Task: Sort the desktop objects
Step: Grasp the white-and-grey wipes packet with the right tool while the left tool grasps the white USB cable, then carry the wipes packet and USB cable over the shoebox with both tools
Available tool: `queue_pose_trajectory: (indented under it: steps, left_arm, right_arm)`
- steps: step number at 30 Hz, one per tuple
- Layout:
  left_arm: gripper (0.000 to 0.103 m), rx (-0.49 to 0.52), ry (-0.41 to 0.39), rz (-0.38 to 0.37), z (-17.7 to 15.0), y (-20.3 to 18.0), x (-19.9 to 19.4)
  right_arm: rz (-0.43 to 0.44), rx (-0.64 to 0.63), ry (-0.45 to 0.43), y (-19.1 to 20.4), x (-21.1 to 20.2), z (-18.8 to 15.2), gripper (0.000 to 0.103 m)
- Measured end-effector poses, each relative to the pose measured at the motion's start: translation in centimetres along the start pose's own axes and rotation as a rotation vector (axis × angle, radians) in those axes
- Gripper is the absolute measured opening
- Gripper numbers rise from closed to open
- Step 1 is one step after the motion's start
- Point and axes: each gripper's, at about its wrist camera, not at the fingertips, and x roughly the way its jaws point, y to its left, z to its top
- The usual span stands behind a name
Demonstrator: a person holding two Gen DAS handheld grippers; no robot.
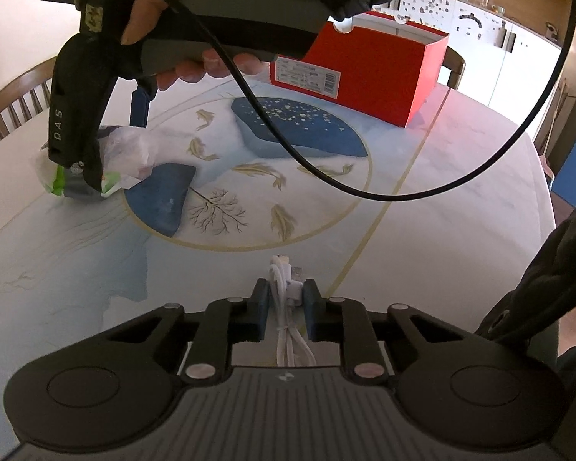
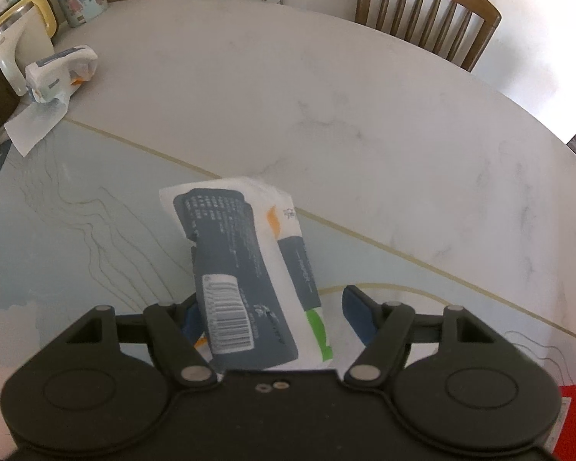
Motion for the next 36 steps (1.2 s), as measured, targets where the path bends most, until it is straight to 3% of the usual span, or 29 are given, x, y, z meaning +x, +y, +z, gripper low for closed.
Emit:
queue_pose_trajectory:
  steps: [3, 16, 24, 36]
  left_arm:
    - [0.017, -0.039, 0.002, -0.003, 0.1, 0.5, 0.0]
    - [0.016, -0.244, -0.009, 0.042, -0.3, 3.3, -0.3]
    - [0.016, -0.335, -0.017, 0.081, -1.1, 4.4, -1.3]
    - [0.016, -0.376, -0.041, 0.11, -0.6, 4.6, -3.2]
  right_arm:
    - [-0.003, -0.013, 0.005, 0.1, 0.1, 0.0, 0.057]
    - [-0.04, -0.027, -0.004, -0.4, -1.9, -2.6, 0.039]
    - [-0.009, 0.043, -0.008, -1.1, -4.5, -5.3, 0.037]
    - [0.062, 0.154, 0.004, -1.3, -8.0, -10.4, 0.037]
